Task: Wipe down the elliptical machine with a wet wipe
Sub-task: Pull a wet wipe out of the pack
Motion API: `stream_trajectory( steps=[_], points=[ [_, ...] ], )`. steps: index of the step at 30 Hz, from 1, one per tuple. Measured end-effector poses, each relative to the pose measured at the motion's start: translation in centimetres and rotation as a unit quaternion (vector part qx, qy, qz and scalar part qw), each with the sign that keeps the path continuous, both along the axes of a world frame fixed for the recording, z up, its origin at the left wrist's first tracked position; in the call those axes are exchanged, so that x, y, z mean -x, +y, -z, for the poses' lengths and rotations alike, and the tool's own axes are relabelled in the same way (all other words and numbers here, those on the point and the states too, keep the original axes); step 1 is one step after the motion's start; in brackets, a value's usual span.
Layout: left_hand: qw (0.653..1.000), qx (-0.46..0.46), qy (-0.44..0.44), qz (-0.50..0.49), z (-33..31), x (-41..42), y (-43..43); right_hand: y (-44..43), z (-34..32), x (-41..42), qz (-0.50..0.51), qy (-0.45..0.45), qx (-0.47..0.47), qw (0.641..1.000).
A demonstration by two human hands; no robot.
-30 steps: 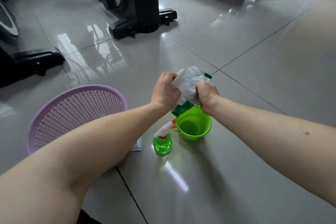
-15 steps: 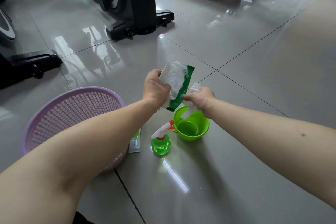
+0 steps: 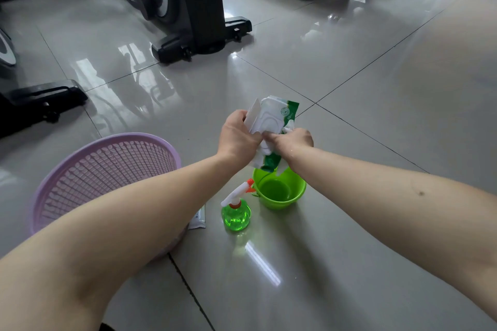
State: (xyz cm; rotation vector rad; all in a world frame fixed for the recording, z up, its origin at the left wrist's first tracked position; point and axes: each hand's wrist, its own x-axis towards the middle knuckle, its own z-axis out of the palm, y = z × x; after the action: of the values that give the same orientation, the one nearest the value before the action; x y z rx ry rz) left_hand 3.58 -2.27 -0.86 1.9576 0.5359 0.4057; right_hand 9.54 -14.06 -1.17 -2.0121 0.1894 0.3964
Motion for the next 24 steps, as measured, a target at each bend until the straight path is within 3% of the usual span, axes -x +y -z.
stream_trajectory(
  steps=[9, 24],
  points=[
    [0.989, -0.139, 0.012, 0.048, 0.2, 0.3, -0.9, -0.7, 0.1, -0.7, 0.008, -0.002, 0.013, 1.000],
    [0.987, -0.134, 0.088, -0.024, 1.1, -0.2, 2.4, -1.3, -0.2, -0.8, -0.012, -0.017, -0.052, 0.998]
  ],
)
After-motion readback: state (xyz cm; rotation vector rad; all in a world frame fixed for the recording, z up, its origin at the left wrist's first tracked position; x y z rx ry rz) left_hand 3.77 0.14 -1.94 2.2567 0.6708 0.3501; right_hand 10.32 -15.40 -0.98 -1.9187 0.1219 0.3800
